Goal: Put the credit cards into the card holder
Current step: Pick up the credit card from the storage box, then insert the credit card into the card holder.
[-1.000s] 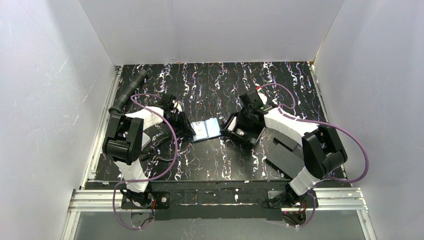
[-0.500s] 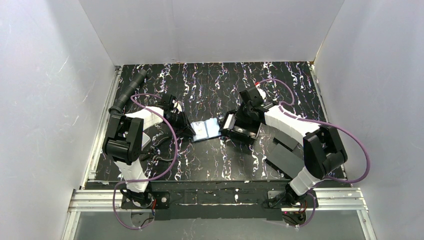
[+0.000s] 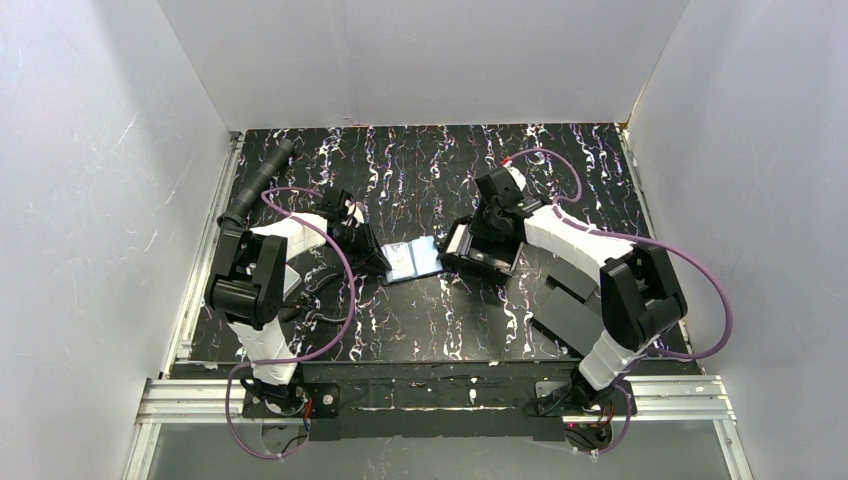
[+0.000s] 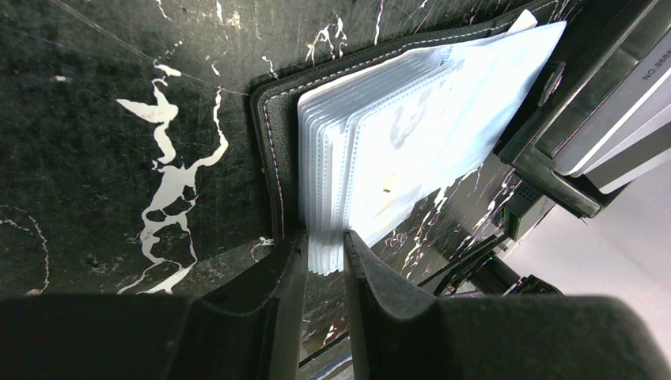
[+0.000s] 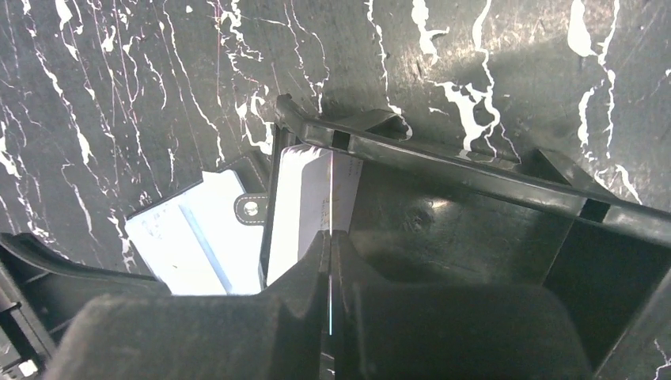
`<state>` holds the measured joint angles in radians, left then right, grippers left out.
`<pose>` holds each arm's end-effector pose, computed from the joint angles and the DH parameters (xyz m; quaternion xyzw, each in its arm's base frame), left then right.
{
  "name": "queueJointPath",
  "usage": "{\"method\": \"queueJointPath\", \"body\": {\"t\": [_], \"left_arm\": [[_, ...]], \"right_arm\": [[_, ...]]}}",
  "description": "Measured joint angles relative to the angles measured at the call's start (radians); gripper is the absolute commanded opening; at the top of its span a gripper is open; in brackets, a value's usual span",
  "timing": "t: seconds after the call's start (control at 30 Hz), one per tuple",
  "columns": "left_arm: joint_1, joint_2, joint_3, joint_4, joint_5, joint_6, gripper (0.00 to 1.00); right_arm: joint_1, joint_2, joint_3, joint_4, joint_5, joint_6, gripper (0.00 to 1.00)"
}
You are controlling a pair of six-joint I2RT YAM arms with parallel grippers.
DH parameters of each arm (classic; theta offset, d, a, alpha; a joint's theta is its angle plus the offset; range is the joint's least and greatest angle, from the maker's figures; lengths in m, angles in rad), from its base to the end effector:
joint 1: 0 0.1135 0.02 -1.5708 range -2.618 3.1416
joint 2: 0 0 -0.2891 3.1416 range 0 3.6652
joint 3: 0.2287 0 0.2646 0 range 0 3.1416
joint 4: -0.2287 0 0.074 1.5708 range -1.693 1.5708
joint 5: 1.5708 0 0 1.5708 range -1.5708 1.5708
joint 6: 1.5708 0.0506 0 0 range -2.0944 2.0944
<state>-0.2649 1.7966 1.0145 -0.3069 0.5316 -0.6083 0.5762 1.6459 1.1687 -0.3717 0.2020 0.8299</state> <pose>0.3449 -0.1201 0.1520 -0.0983 0.9339 -0.3285 0.1007 0.3240 0.1984 0.2440 0.1531 0.9188 0.1552 0.3290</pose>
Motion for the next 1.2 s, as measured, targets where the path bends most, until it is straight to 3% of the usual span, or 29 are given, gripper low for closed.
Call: {"method": "queueJointPath", "body": {"t": [0.33, 0.77, 1.2], "left_arm": [[0.000, 0.000, 0.000, 0.000, 0.000, 0.003, 0.21], [0.000, 0.000, 0.000, 0.000, 0.001, 0.007, 0.21], [0.000, 0.000, 0.000, -0.004, 0.000, 0.012, 0.20]], "right_arm": [[-0.015, 0.065, 0.048, -0.025, 0.048, -0.106, 0.01], [-0.047, 0.148, 0.187, -0.040, 0.133, -0.359, 0.01], [-0.053, 0.166, 0.335, -0.127, 0.049, -0.494, 0.01]]}}
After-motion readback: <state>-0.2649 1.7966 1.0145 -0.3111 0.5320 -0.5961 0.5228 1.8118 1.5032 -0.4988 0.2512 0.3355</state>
